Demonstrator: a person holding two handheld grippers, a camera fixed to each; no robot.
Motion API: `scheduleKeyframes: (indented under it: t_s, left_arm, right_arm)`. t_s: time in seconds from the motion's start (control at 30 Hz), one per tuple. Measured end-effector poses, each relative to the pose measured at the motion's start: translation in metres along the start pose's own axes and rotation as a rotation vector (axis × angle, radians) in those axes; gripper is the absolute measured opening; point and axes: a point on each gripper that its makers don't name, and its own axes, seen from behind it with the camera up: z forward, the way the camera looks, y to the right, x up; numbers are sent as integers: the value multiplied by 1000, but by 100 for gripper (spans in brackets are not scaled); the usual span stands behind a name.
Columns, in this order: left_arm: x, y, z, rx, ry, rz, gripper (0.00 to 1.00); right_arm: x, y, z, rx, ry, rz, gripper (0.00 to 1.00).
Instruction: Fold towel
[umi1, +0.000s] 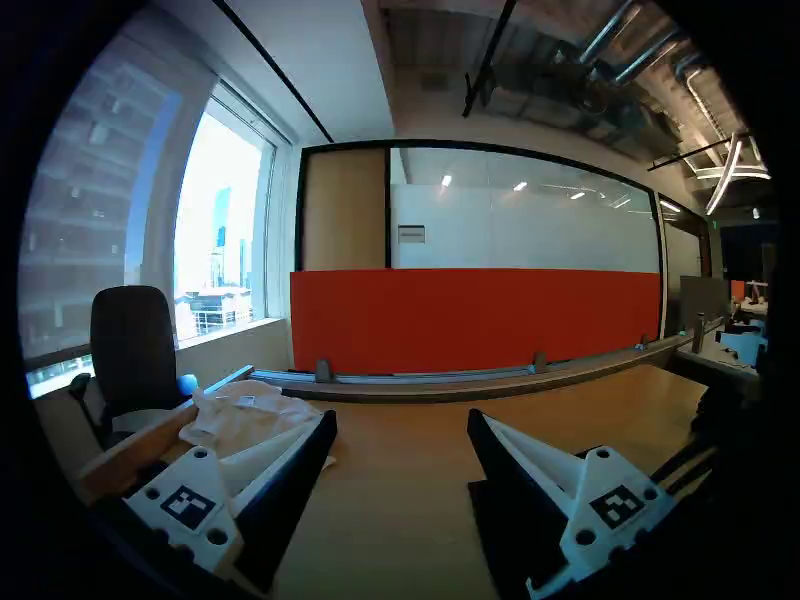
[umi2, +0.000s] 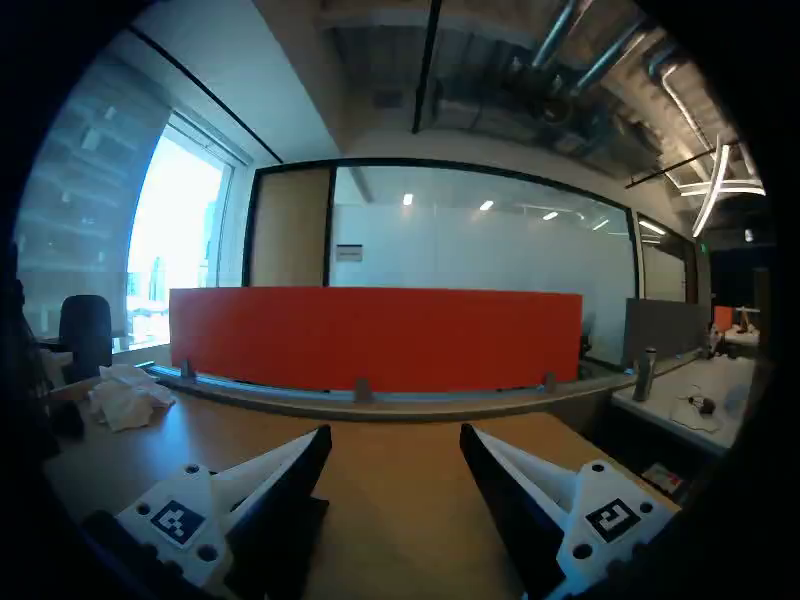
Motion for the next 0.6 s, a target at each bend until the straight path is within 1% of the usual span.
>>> scheduleKeyframes:
  t_s: [0.17,0.3,0.47,0.6]
  left_arm:
    - [19,4,-2,-13,-22,10,97]
    - [26,6,-3,-30,-45,25,97]
    - [32,14,-2,-67,-77,53,97]
    - [36,23,0,-111,-103,73,97]
  right_arm:
    - [18,0,4,6,-7,-4,99]
    - [28,-2,7,16,-18,-8,100]
    - [32,-7,10,44,-49,-25,100]
    - [33,-14,11,87,-77,-40,99]
